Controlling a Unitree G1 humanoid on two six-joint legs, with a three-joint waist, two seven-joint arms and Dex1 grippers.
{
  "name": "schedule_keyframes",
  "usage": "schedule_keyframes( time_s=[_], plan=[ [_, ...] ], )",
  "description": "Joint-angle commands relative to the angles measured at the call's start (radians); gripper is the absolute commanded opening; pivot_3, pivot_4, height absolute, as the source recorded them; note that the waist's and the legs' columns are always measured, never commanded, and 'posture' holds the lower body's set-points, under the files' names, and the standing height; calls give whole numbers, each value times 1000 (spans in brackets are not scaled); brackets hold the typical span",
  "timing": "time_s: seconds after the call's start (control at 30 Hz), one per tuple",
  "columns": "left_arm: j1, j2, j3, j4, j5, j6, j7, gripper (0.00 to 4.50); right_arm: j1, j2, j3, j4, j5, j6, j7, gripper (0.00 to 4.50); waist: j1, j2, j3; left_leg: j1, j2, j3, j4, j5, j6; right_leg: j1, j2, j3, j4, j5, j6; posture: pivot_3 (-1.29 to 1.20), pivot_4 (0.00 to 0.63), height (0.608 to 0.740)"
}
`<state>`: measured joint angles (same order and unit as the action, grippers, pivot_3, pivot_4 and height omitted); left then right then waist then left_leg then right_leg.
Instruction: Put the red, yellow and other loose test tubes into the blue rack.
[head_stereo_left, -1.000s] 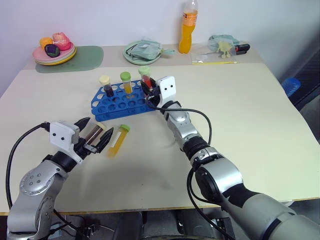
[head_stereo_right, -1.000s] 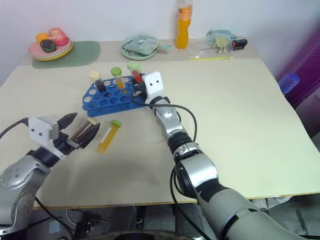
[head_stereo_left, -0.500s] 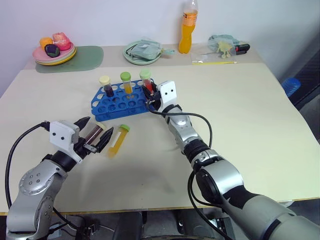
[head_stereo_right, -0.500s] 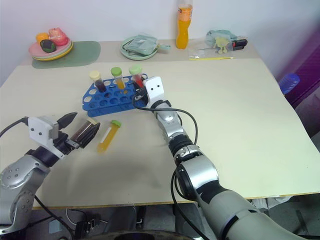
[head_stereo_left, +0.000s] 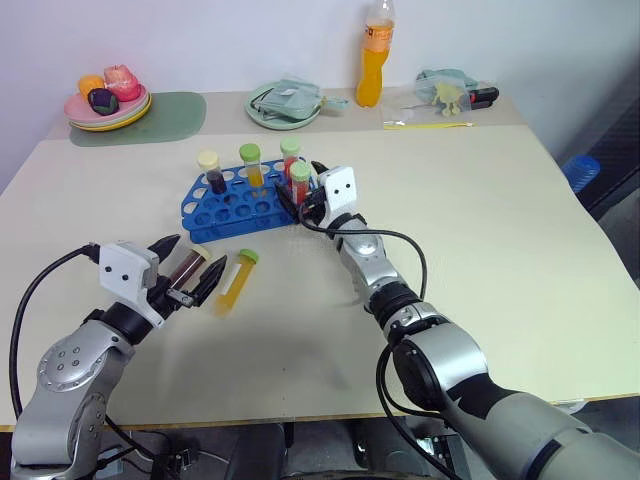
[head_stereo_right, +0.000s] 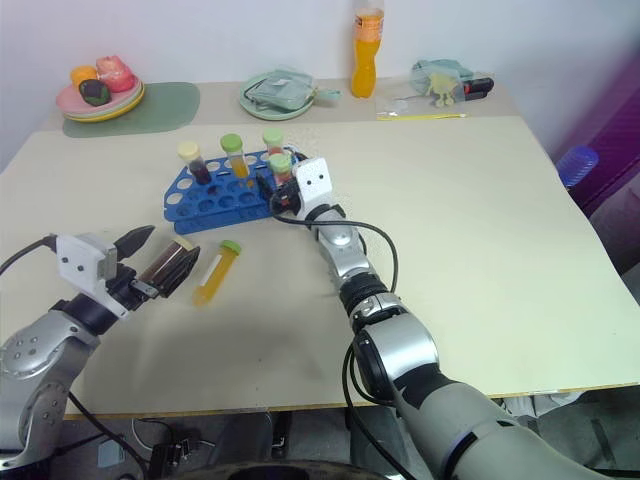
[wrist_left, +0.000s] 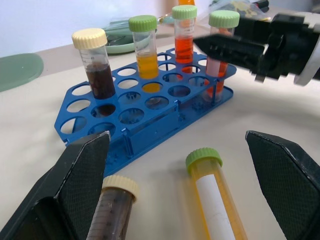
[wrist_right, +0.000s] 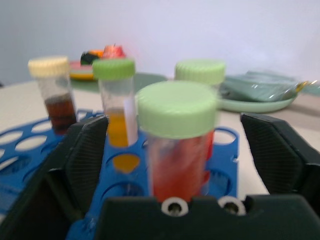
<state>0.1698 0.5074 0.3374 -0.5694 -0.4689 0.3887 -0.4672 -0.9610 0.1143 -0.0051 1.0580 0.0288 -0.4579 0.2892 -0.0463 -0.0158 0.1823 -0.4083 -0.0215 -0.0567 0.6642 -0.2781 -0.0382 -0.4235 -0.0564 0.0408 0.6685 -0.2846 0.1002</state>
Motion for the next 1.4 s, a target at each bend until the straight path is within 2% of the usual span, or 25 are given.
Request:
schedule_keyframes(
  time_s=[0.03,0.17,0.27,0.4,0.5,0.53,0.6,0.73,0.97,1.2,1.3,1.4],
  plan=[
    [-17,26,44,-72,-15,39,36,4500,22,-26,-25,-171,61,-12,61,4415,1,0,0,0,0,0,0,0,0,0,0,0,0,0,0,0,150,729],
    [-65,83,60,-114,-44,182,87,4500,122,-130,-18,-432,121,110,188,4415,8,0,0,0,0,-1,0,0,0,1,0,0,0,0,0,0,150,729],
    [-145,165,37,-170,-99,426,154,4500,217,-266,15,-638,173,274,352,4415,11,0,0,0,-1,-2,1,0,0,2,0,-1,0,0,0,0,150,729],
    [-357,279,-72,-218,-127,799,249,4500,305,-438,54,-841,245,465,548,4415,6,0,0,0,-1,-3,1,0,1,3,1,-1,0,0,0,0,150,729],
    [-593,191,-108,-140,-210,1168,288,4500,357,-562,105,-999,312,612,721,4415,0,1,1,1,0,-2,1,0,1,3,3,-1,1,0,0,0,150,729],
    [-648,241,-173,-76,-268,1211,295,4500,374,-610,126,-1052,332,658,784,4415,1,1,1,2,0,-2,1,0,1,3,4,0,2,0,0,0,150,729],
    [-724,308,-283,-9,-358,1226,339,4500,396,-682,153,-1136,368,730,869,4415,-5,0,1,1,1,-3,2,0,1,3,6,0,1,0,0,0,150,729],
    [-811,331,-381,55,-509,1226,478,4500,411,-743,178,-1229,411,818,933,4415,1,0,1,3,2,-3,1,0,1,3,6,2,1,0,0,0,150,729],
    [-860,235,-455,221,-696,1226,796,4500,435,-753,189,-1315,428,876,944,4415,21,0,1,2,-1,-3,2,1,0,3,0,2,1,0,0,0,150,729],
    [-868,165,-433,332,-868,1226,1050,4500,443,-744,195,-1338,422,887,932,4415,35,0,1,1,-2,-3,3,3,-4,3,-1,2,1,0,0,0,150,729],
    [-869,148,-425,370,-912,1226,1125,3681,442,-742,198,-1342,422,887,929,4500,35,0,1,1,-2,-3,3,3,-5,3,-2,2,1,0,1,0,150,729],
    [-873,145,-423,390,-953,1226,1178,2177,441,-741,200,-1343,421,887,926,4500,35,0,1,1,-2,-4,3,4,-5,3,-2,2,1,0,1,0,150,729]
  ],
)
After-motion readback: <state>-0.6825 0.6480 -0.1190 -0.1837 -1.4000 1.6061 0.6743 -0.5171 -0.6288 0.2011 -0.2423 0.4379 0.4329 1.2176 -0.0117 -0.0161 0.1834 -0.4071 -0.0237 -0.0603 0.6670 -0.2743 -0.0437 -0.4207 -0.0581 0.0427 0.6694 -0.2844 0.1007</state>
